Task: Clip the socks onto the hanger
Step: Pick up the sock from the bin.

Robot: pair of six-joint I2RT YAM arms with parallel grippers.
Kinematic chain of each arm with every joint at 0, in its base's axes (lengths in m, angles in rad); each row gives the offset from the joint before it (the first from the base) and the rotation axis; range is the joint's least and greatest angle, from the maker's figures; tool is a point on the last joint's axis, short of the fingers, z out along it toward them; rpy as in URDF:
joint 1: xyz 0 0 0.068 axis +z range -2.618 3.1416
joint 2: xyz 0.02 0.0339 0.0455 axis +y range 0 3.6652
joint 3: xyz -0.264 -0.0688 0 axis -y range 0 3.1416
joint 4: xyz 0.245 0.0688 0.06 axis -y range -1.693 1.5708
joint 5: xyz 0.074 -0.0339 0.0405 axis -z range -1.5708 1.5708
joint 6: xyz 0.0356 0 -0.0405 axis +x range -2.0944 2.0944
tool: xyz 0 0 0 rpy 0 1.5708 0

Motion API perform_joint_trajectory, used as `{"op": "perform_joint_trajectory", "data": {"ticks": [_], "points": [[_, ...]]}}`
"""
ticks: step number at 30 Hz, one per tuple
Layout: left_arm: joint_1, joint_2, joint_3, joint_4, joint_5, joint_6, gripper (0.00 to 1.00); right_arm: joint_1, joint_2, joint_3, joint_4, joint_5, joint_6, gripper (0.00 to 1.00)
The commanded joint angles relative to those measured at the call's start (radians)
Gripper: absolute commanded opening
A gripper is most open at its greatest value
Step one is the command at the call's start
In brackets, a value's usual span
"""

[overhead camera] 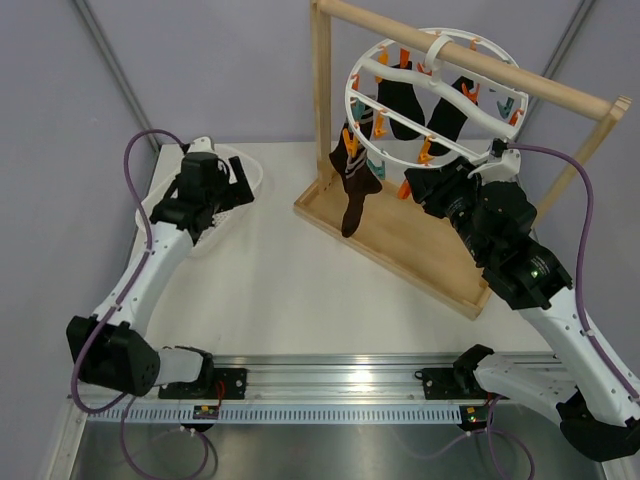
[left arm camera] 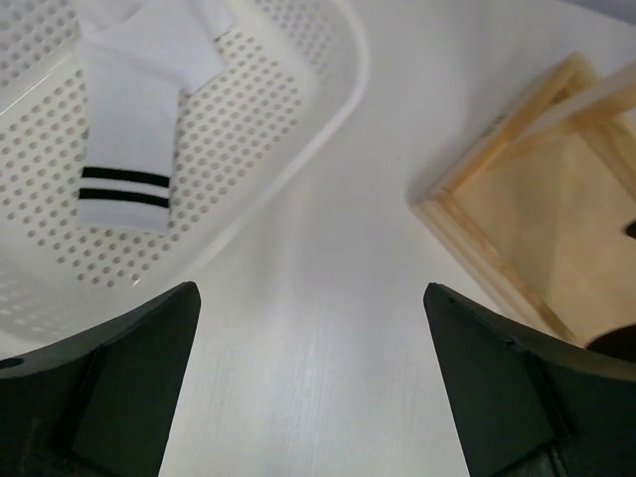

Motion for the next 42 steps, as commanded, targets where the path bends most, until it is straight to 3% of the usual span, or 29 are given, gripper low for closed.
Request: {"op": "perform_joint_trajectory", "data": {"ticks": [1, 6, 13, 21, 29, 32, 36, 37, 38, 42], "points": [[0.085, 0.118, 0.093, -0.052, -0.017, 0.039, 0.99, -0.005, -0.013, -0.005, -0.005, -0.013, -0.017, 0.00], [0.223, 0.354, 0.201, -0.091, 0.005, 0.035, 0.96, -0.005, -0.022, -0.029, -0.005, -0.024, -0.020, 0.00], [0.289, 0.641, 0.389, -0.127, -0.060, 0.049, 0.88, -0.007, -0.027, -0.030, 0.004, -0.050, -0.028, 0.00], [0.315, 0.824, 0.509, -0.189, 0.003, 0.069, 0.82, -0.007, -0.030, -0.037, 0.016, -0.035, -0.055, 0.00], [0.318, 0.922, 0.517, -0.262, 0.003, 0.095, 0.71, -0.007, -0.027, -0.051, 0.047, -0.026, -0.074, 0.00], [0.321, 0.941, 0.532, -0.295, -0.018, 0.099, 0.59, -0.007, -0.027, -0.059, 0.056, -0.024, -0.075, 0.00], [0.324, 0.924, 0.525, -0.298, -0.029, 0.105, 0.19, -0.007, -0.021, -0.059, 0.061, -0.027, -0.075, 0.00], [0.324, 0.918, 0.525, -0.302, -0.027, 0.105, 0.04, -0.007, -0.022, -0.060, 0.064, -0.026, -0.078, 0.00], [0.324, 0.906, 0.526, -0.307, -0.023, 0.108, 0.00, -0.007, -0.022, -0.060, 0.067, -0.024, -0.080, 0.00], [0.324, 0.753, 0.532, -0.335, -0.014, 0.110, 0.00, -0.007, -0.019, -0.054, 0.068, -0.018, -0.089, 0.00]]}}
